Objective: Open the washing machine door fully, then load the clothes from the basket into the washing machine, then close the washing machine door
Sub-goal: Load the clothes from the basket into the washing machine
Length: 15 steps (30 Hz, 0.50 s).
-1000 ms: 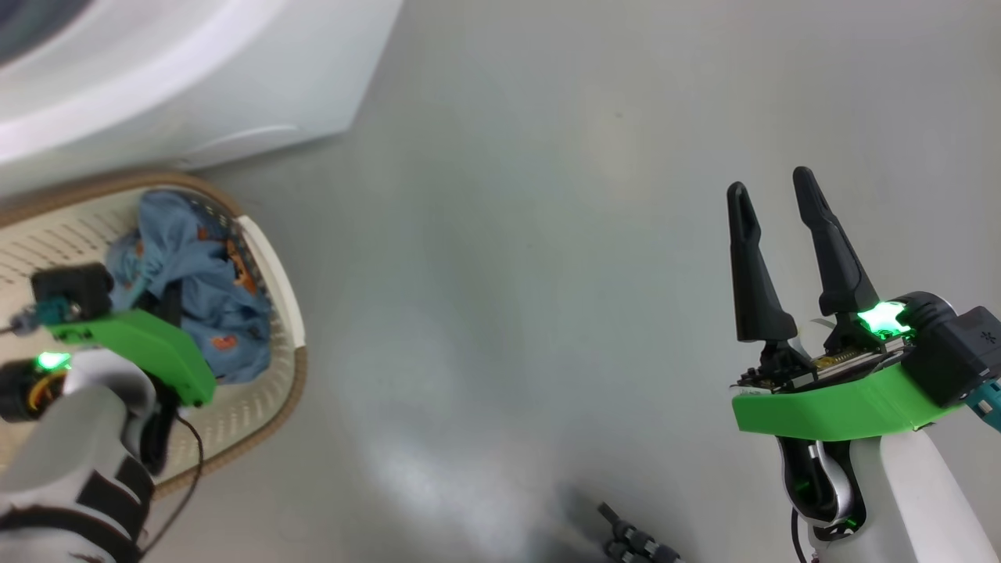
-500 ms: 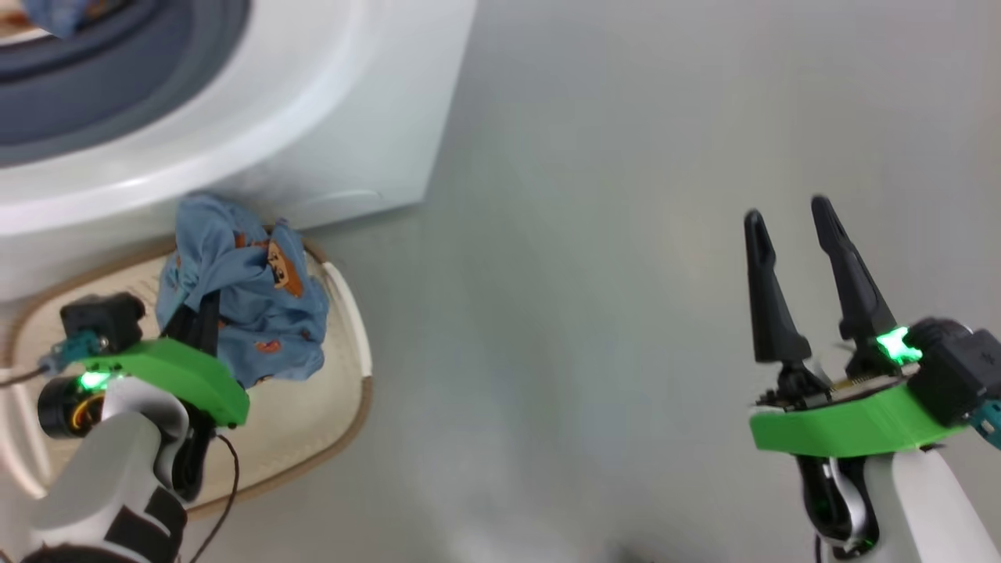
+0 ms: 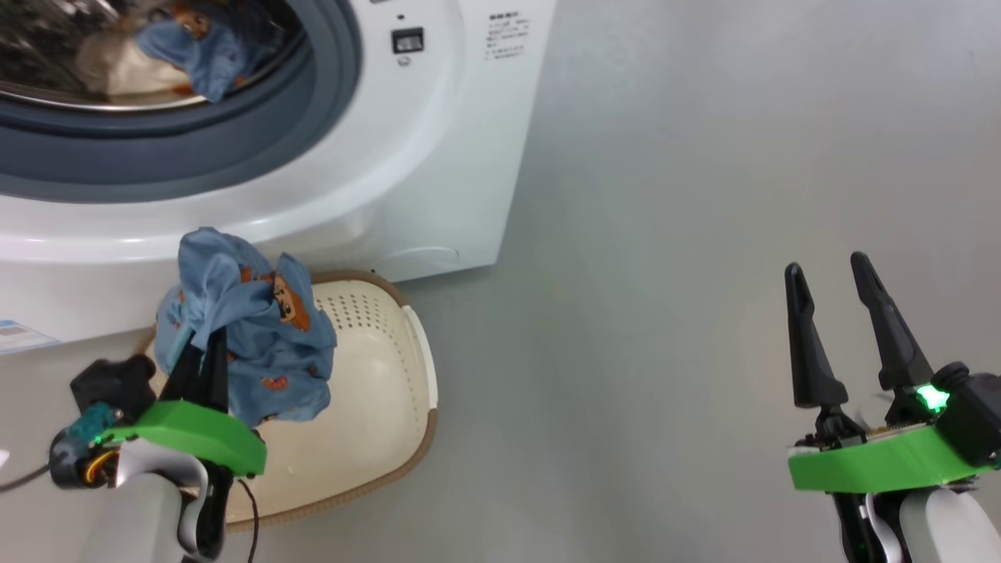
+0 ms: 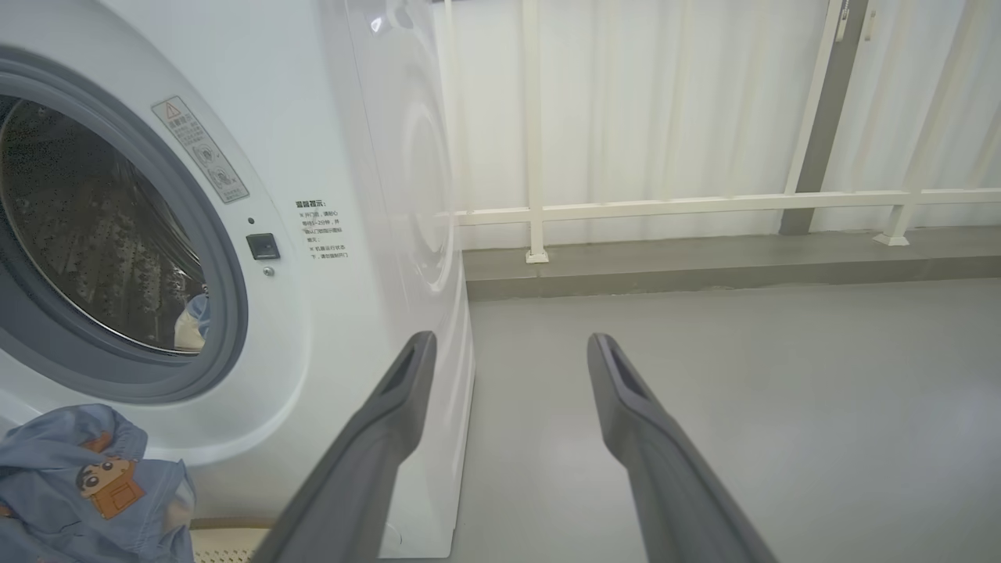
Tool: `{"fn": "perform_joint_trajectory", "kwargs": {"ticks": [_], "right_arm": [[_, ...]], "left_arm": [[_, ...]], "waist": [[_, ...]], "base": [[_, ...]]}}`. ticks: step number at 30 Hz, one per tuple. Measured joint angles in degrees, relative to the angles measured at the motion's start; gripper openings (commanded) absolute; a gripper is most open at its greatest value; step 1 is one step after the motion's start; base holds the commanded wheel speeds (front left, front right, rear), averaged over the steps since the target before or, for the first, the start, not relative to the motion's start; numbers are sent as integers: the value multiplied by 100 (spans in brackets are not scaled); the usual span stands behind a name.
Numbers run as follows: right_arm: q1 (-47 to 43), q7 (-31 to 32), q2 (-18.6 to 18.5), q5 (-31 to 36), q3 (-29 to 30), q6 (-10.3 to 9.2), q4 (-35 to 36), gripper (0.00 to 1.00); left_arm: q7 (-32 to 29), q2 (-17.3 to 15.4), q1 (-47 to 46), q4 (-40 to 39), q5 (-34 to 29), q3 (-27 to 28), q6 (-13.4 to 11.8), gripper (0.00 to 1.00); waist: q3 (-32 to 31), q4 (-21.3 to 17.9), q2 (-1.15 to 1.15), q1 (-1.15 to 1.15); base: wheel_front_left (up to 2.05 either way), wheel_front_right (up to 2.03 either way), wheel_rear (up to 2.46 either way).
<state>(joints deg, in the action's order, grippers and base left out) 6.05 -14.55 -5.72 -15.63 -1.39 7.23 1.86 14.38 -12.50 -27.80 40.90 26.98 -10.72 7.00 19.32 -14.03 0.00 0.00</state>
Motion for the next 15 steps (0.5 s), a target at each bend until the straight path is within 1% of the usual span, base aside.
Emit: {"fn": "perform_joint_trajectory", "kwargs": {"ticks": [1,10,15], "right_arm": [[0,0,0,0,0,0,0,100],[-347,0,-89,0,131,0,-9,100],[-538,0,-147,8,160,0,-20,100]], "left_arm": [[0,0,0,0,0,0,0,0],[0,328,649,-926,-845,776,4,0],[1,461,992,-1393,-1104,1076,21,0]], "waist": [[0,0,0,0],[-468,324,0,0],[-695,475,0,0]], "base": [[0,0,0],[0,0,0],[0,0,0]]}}
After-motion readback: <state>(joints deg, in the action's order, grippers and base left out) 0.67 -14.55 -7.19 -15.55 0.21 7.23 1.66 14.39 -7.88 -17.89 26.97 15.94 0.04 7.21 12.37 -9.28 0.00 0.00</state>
